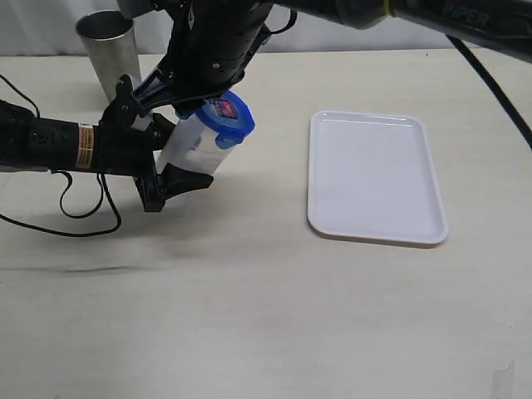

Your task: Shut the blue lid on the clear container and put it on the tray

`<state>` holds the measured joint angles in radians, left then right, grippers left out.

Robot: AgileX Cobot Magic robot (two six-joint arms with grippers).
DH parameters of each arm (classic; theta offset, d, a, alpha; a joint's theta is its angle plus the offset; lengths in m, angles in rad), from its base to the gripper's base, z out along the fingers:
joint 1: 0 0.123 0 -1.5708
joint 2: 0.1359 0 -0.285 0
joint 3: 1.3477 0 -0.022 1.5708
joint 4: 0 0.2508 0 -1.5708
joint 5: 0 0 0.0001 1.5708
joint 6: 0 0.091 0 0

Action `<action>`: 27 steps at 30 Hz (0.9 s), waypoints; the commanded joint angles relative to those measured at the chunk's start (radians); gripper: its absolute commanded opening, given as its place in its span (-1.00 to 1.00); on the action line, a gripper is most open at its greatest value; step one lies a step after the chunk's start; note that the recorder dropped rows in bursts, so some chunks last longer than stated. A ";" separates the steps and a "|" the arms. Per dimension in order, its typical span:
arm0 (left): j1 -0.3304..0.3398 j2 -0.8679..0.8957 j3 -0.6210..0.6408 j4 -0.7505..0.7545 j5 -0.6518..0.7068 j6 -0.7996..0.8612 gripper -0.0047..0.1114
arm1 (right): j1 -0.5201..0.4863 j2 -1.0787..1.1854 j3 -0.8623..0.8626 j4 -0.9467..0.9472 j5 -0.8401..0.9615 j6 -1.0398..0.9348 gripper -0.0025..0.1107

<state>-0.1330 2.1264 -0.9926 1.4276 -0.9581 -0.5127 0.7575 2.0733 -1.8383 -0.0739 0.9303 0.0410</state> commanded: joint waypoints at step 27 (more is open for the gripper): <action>-0.002 -0.022 -0.009 -0.086 -0.155 -0.004 -0.92 | 0.057 -0.130 0.036 0.002 -0.021 -0.113 -0.45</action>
<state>-0.1333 2.1245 -0.9912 1.3876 -1.0596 -0.5080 0.8141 1.9779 -1.8117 -0.0828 0.9008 -0.0528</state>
